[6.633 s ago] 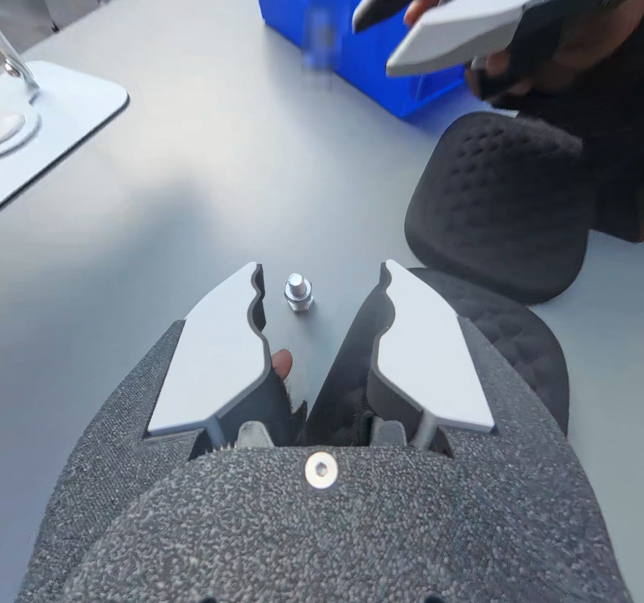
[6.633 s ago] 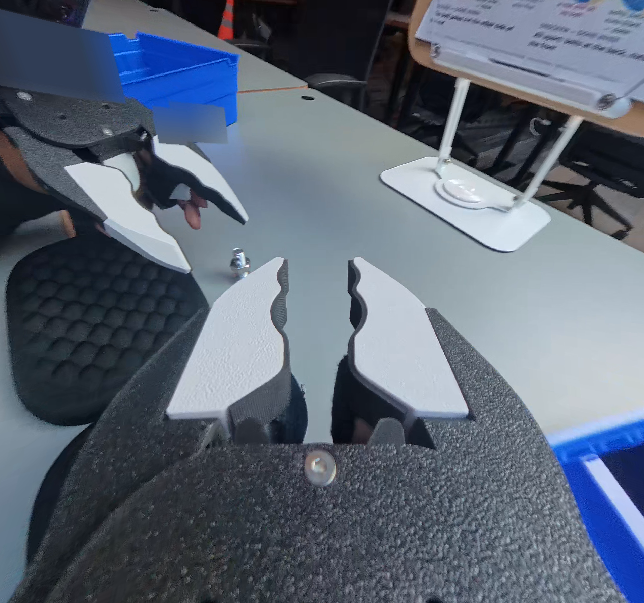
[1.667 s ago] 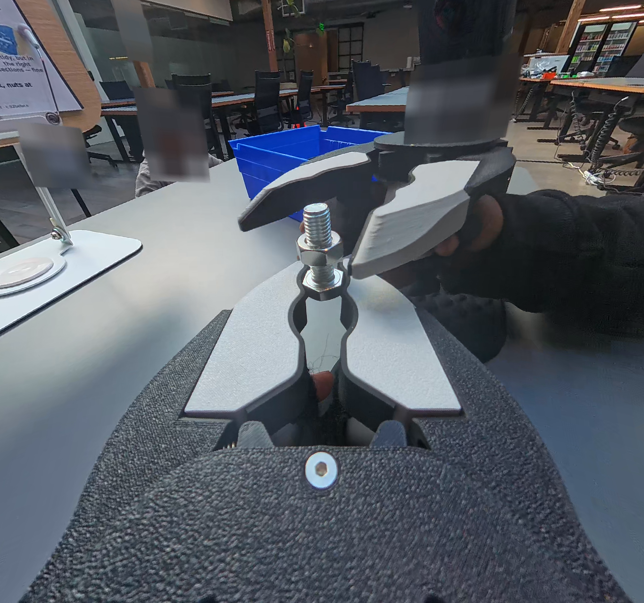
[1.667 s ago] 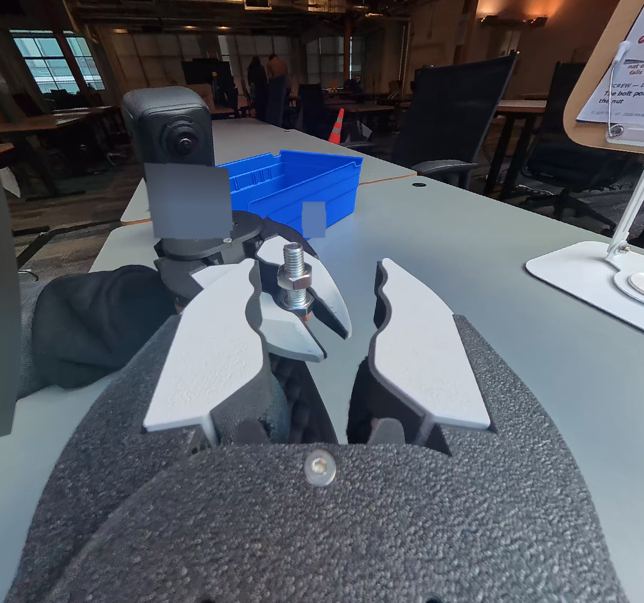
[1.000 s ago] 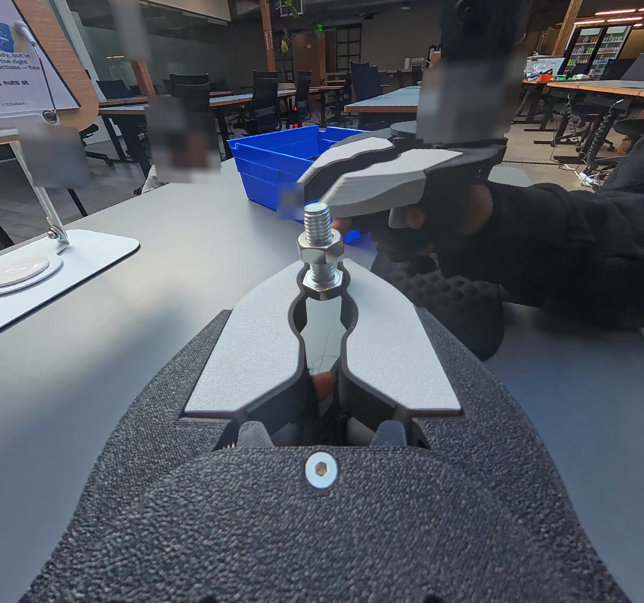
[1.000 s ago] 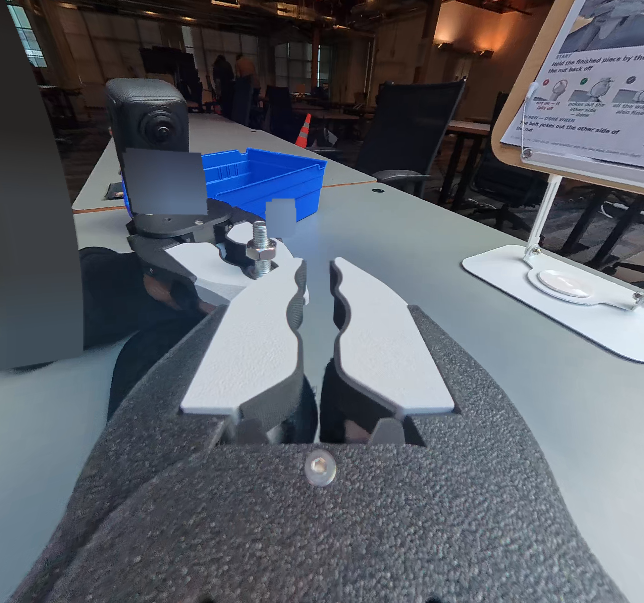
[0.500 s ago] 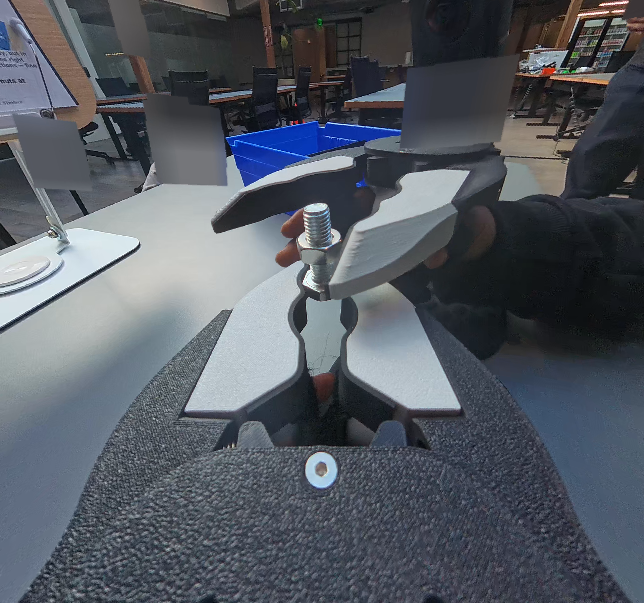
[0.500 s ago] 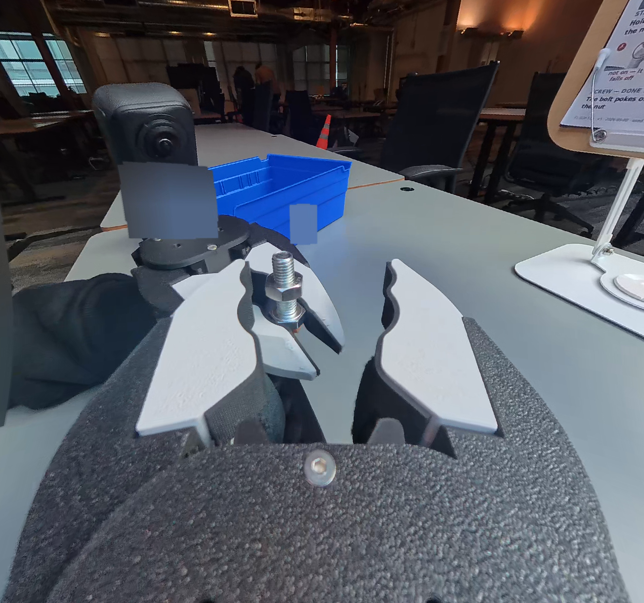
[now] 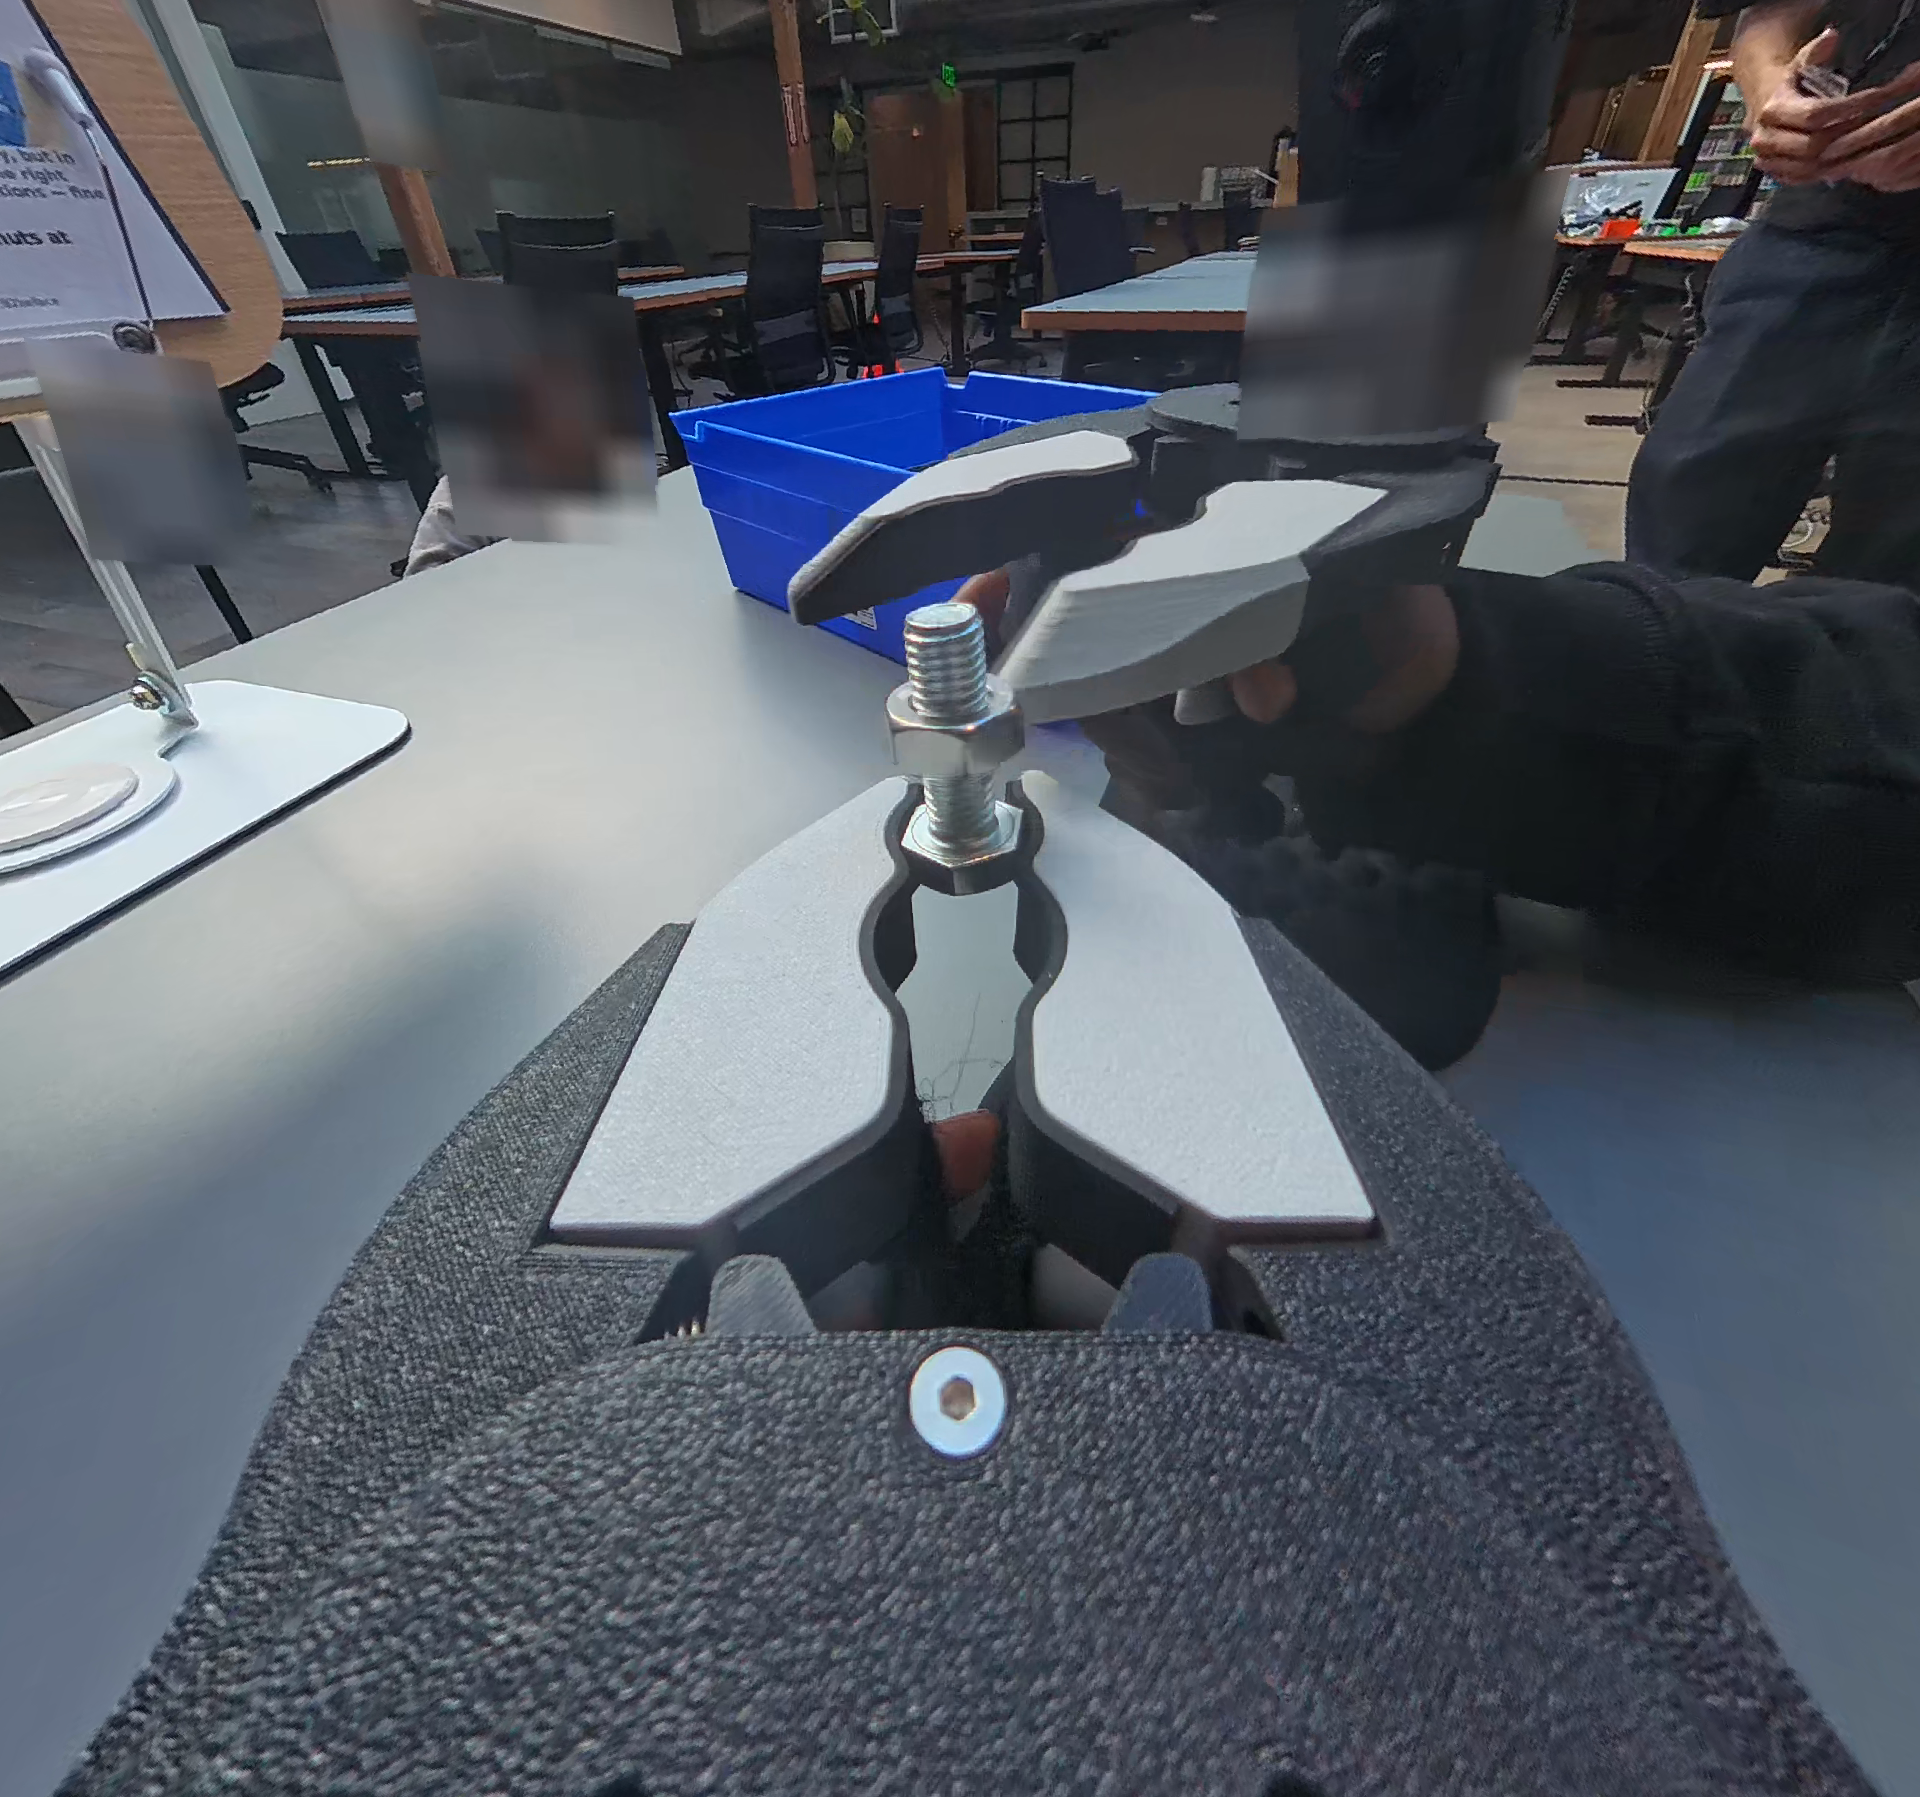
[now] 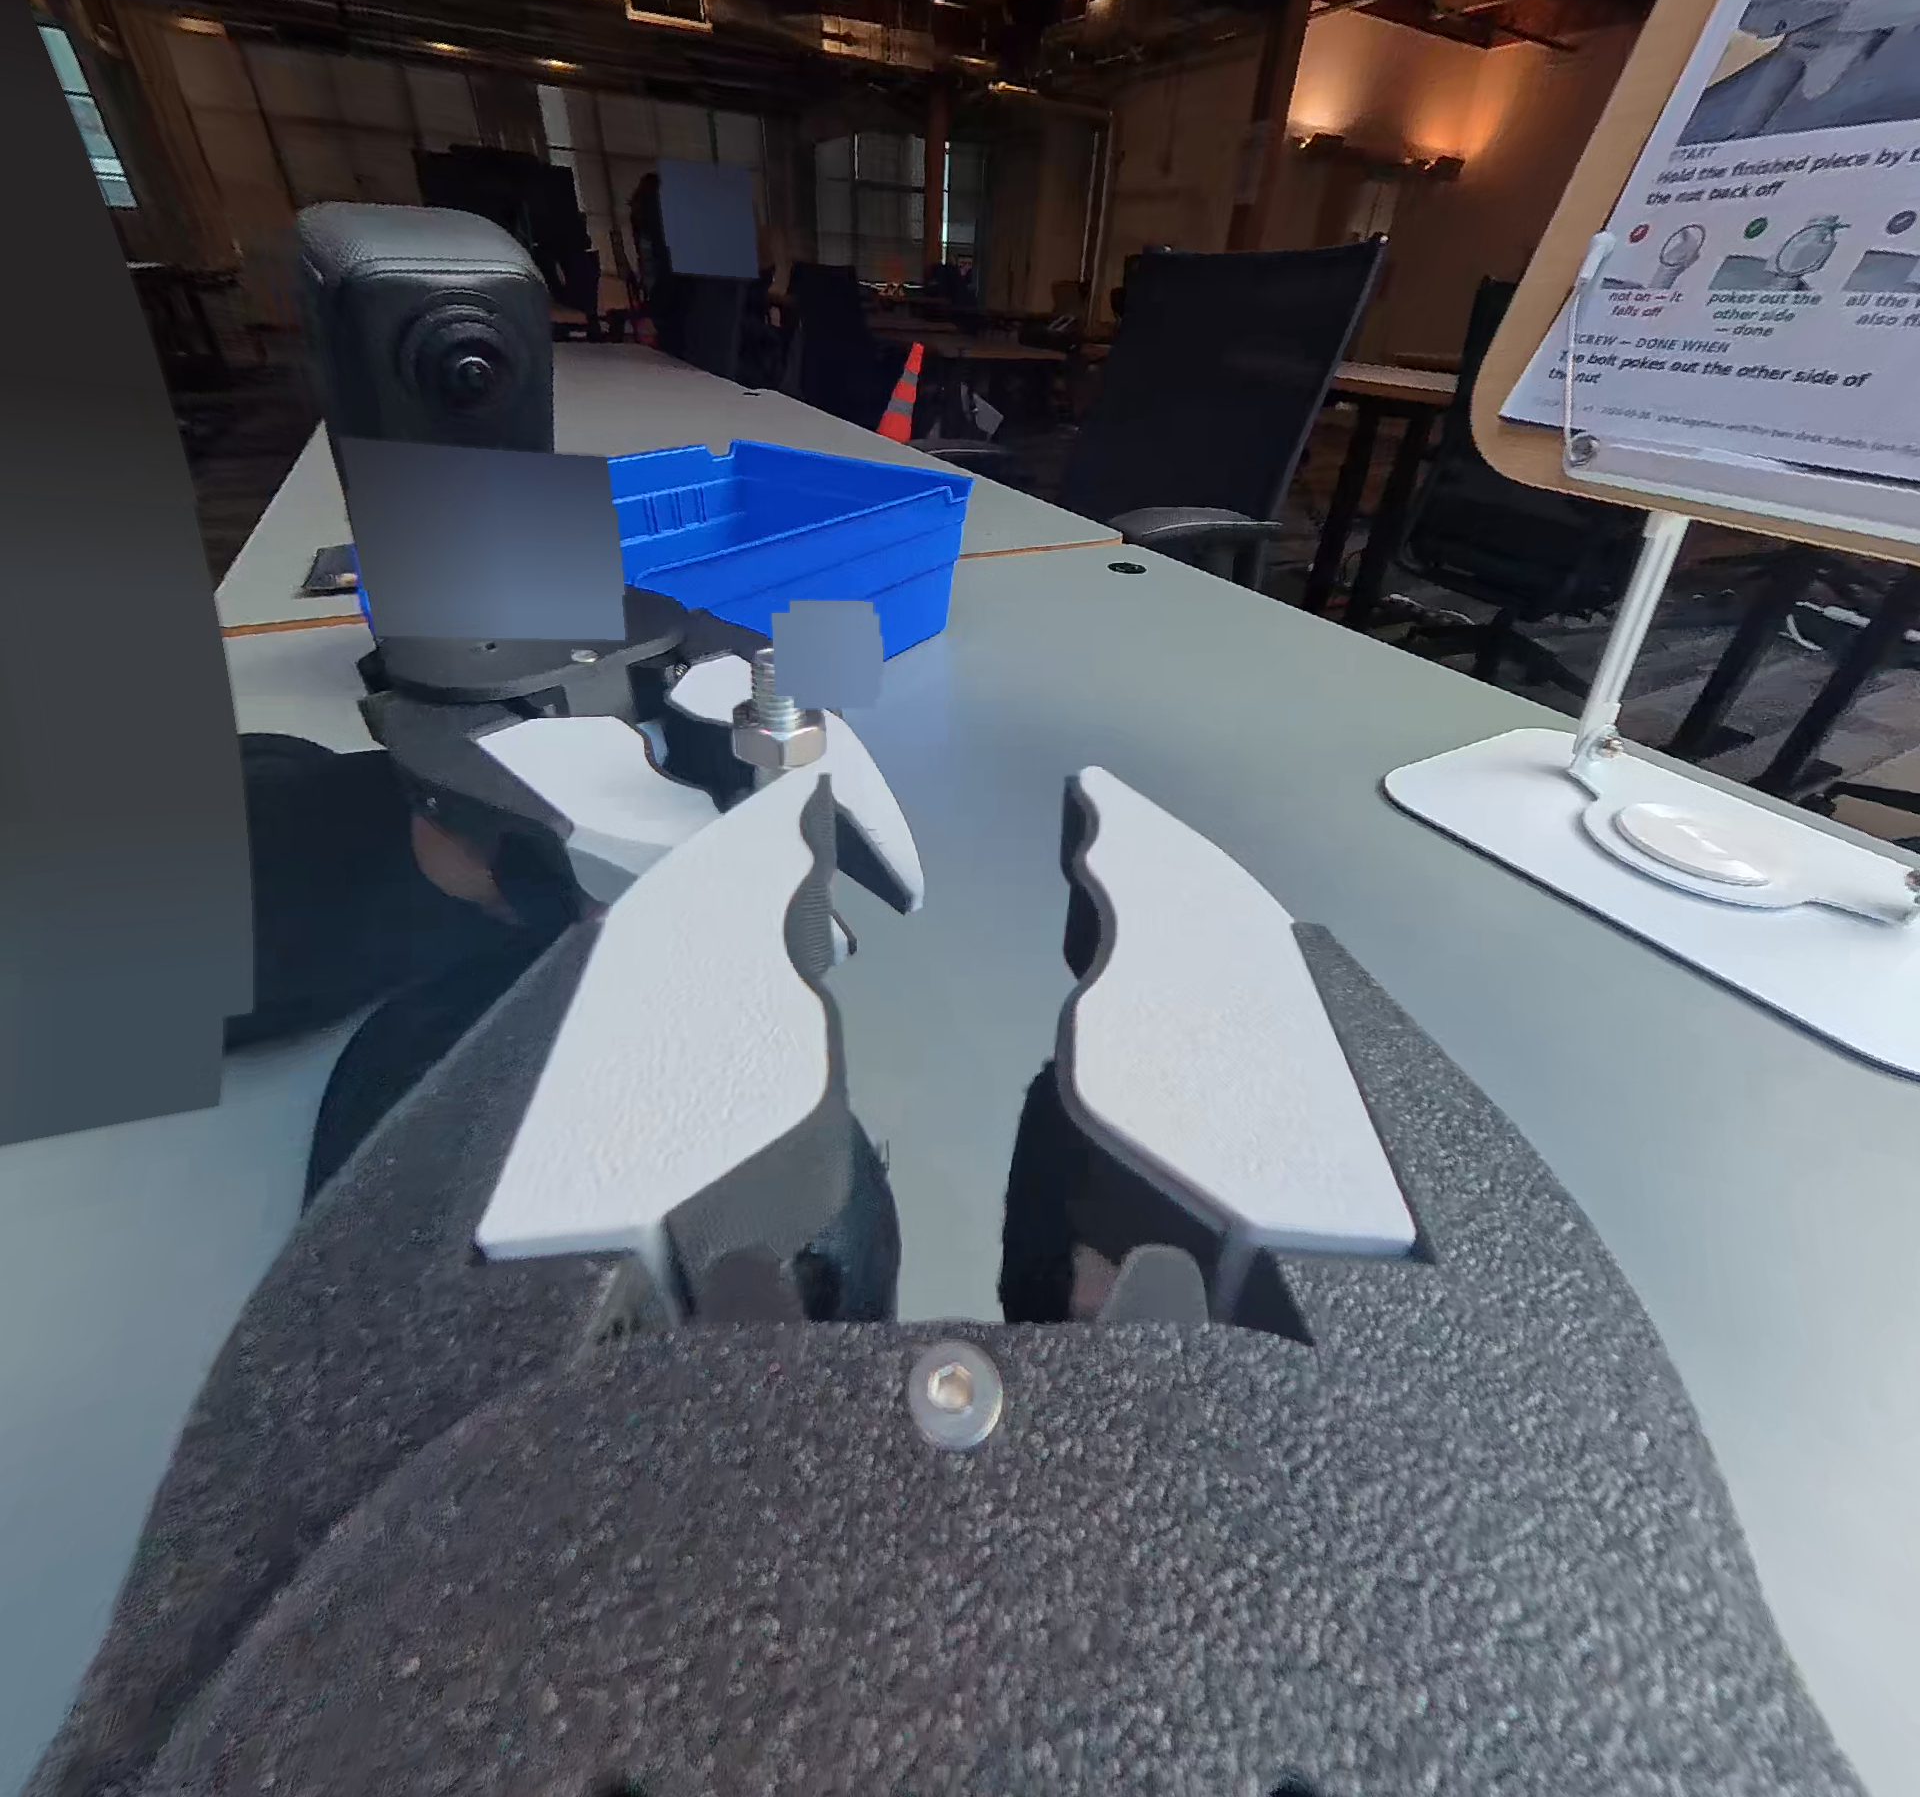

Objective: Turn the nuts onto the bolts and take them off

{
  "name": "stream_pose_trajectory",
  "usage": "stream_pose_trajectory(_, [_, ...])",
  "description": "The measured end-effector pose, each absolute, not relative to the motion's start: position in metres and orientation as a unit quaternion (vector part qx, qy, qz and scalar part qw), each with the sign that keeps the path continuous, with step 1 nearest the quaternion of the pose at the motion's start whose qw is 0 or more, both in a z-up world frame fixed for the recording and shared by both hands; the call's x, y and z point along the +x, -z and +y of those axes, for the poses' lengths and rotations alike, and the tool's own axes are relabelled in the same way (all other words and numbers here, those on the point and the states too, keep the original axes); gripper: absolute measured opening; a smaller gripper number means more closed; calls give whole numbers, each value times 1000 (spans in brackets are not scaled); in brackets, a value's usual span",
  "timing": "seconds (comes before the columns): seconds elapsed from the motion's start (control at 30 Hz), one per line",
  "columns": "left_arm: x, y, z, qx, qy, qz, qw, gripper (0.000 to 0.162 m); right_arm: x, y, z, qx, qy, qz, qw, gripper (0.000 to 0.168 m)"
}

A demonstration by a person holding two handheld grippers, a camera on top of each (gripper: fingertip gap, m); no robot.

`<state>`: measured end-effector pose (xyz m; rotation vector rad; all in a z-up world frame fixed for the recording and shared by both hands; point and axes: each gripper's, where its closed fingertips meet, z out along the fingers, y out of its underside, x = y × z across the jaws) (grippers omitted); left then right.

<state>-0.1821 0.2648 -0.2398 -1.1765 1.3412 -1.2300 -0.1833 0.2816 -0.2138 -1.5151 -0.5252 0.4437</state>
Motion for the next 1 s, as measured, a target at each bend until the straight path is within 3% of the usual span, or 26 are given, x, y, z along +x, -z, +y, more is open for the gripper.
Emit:
stream_pose_trajectory(0.1, [-182, 240, 265, -480, 501, 546, 468, 15, -172, 209, 276, -662, -180, -232, 689, 14])
stream_pose_trajectory(0.17, [-182, 240, 265, -481, 501, 546, 469, 15, -171, 207, 273, -659, -181, -230, 693, 13])
stream_pose_trajectory(0.27, [-182, 240, 265, -481, 501, 546, 469, 15, -177, 208, 271, -659, -198, -236, 686, 23])
stream_pose_trajectory(0.4, [-182, 240, 265, -481, 500, 547, 469, 15, -194, 206, 274, -653, -239, -237, 679, 51])
stream_pose_trajectory(0.5, [-182, 240, 265, -481, 500, 547, 469, 15, -205, 207, 282, -657, -248, -231, 673, 63])
stream_pose_trajectory(0.7, [-182, 240, 265, -481, 499, 547, 470, 14, -221, 211, 298, -666, -248, -225, 667, 70])
stream_pose_trajectory(1.0, [-182, 240, 266, -481, 500, 547, 469, 14, -212, 211, 300, -666, -224, -219, 676, 65])
